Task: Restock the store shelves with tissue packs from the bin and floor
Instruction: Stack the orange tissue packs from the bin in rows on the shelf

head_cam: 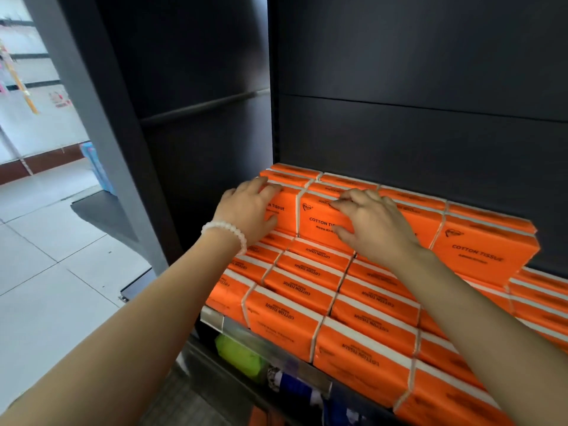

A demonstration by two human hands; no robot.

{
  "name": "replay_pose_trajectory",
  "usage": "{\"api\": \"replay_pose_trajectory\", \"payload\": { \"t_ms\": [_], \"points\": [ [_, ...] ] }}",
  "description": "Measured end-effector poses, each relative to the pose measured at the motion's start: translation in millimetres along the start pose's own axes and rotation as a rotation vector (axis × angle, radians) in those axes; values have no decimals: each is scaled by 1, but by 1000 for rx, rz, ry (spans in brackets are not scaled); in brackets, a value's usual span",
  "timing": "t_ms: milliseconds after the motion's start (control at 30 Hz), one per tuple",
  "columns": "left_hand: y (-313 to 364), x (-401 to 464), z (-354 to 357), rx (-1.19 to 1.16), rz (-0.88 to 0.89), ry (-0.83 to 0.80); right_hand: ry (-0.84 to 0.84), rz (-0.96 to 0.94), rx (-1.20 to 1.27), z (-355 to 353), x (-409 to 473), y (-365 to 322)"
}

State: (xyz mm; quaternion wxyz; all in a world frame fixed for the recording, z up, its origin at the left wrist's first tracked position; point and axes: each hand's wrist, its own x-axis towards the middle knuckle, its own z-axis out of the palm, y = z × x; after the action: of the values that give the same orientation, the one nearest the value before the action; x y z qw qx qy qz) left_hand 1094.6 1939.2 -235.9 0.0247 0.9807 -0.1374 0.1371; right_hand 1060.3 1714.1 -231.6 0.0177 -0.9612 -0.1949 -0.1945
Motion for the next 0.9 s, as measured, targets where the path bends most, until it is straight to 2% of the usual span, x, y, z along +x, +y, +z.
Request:
{"api": "replay_pose_trajectory", "payload": {
  "t_ms": [167,300,400,533,667,767,900],
  "points": [
    [23,-86,-12,-46,8,113,155,-73,102,-18,-49,-39],
    [29,-174,3,-135,-43,182,131,-132,223,-17,-100,-86],
    [25,-236,19,-176,-119,148,122,-167,281,-2,-134,-115],
    [9,-306,45,-198,-261,108,30,-237,340,29,-167,-148],
    [-10,-377,76,-236,-532,43,-110,-279,369,69,-185,-175],
    [-24,-398,96,-252,-713,-44,-186,-297,377,90,-182,-192],
    [-47,-409,129,-276,-809,-172,-391,-297,424,126,-171,-217]
  ]
}}
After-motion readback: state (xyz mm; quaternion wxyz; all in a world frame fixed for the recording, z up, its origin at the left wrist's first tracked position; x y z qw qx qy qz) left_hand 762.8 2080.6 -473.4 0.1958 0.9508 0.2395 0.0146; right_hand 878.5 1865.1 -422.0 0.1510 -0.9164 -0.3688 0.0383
